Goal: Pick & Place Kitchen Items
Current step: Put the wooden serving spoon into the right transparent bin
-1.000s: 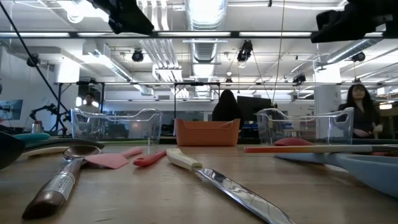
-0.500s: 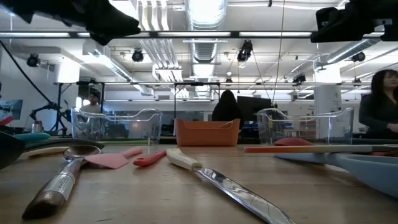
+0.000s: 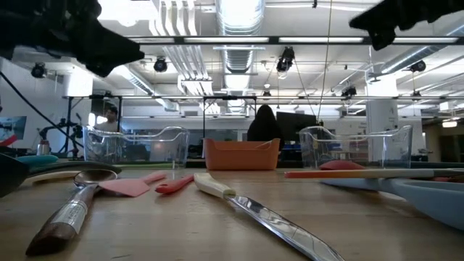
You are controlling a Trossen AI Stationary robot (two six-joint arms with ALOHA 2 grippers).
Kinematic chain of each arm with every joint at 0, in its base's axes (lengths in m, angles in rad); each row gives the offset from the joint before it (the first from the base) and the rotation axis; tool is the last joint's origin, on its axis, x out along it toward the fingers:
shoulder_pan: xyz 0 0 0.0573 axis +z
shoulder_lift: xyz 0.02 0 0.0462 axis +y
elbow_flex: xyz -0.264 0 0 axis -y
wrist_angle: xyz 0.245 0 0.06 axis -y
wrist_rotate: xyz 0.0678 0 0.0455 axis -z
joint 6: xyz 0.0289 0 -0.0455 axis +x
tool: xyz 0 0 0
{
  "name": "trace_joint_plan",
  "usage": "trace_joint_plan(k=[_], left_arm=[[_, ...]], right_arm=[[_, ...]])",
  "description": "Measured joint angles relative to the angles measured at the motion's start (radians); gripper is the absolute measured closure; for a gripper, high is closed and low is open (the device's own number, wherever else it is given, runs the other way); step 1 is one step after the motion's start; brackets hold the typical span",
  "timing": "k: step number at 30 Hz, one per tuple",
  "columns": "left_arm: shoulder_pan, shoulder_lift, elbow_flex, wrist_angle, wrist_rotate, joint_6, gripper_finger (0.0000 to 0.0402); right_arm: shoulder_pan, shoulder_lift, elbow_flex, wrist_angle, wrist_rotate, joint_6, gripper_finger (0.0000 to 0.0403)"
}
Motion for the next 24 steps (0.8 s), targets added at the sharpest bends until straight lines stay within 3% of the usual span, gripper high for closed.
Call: trace_joint_plan(k=[9,16,24], left_arm=[[-0.015,-0.101,-0.093,0.02,-0.045,-0.023,0.0246],[-0.014,-0.126,-0.101,0.015,-0.042,-0.025,0.0246],[-0.014,-0.123,-0.102,0.013,-0.041,-0.025,0.0243]], right_arm=[[0.0,0.085,0.0,0.204,-0.006,0.115,0.0394],[0.001,0.248,0.059,0.21,-0.081,0.143,0.0394],[0.036,0.463,0.242,0.128,-0.14,0.112,0.0394]])
